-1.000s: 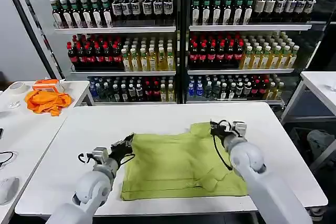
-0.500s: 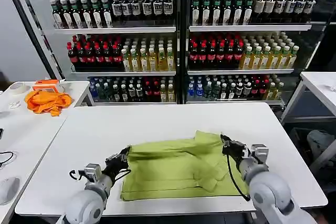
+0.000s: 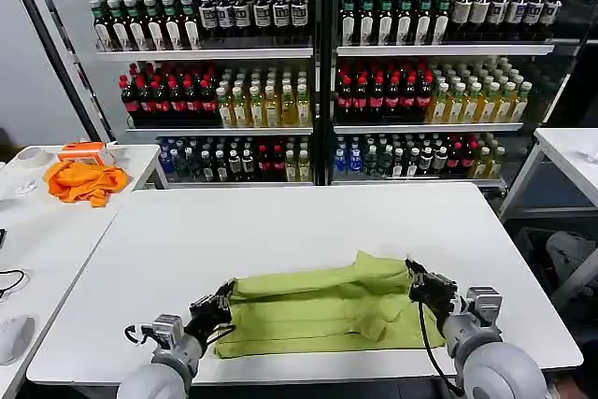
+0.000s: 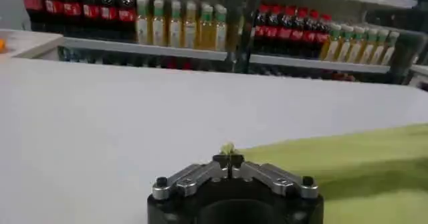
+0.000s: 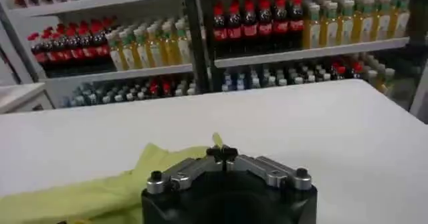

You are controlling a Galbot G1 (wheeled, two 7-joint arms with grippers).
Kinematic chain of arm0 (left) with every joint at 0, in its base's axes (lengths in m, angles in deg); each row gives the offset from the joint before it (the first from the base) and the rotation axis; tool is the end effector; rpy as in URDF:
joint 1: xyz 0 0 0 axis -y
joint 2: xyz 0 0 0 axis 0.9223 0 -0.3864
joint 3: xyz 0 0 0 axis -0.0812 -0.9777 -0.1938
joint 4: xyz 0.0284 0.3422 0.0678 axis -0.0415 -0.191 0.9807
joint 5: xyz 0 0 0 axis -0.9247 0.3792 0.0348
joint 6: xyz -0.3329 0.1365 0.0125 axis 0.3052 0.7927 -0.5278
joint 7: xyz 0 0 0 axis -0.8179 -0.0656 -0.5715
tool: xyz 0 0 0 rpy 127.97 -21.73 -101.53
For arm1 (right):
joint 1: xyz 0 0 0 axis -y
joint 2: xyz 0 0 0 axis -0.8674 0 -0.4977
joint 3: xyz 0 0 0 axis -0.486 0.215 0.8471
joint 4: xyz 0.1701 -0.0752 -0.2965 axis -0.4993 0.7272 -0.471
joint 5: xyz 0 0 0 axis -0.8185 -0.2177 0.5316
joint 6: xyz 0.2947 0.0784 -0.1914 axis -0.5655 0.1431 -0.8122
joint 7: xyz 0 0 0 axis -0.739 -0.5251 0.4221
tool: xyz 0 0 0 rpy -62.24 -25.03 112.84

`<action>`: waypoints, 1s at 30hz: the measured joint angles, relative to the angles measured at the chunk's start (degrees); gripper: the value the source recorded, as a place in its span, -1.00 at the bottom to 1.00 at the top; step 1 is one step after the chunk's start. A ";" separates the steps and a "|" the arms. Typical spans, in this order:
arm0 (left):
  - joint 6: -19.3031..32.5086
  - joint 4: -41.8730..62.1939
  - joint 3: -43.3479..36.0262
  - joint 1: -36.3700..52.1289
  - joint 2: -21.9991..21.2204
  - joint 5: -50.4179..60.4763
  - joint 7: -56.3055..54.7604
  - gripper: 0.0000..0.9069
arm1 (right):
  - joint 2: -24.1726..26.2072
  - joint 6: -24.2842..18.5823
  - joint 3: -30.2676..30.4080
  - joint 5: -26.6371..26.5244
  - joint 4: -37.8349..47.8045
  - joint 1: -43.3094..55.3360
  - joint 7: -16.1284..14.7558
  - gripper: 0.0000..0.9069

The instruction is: Fold and organize the clothes.

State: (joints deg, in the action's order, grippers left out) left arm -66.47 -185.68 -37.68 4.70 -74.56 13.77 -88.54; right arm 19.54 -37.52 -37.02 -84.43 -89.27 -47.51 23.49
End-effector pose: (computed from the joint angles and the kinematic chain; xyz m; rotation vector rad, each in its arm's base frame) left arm 0.2387 0.0301 -0.3076 -0.2775 -2.6793 0.1200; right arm 0.2369 -0.0523 -0.2123 0.1437 -2.6890 -0.1269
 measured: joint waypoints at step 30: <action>4.03 -1.61 1.26 -3.51 -4.06 7.88 -0.60 1.00 | -1.78 -1.26 2.19 6.65 3.90 -0.04 -0.88 1.00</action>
State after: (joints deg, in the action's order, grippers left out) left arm -62.44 -187.29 -36.41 1.19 -78.61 21.65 -89.14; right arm 17.76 -38.78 -34.83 -77.78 -85.36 -47.55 22.61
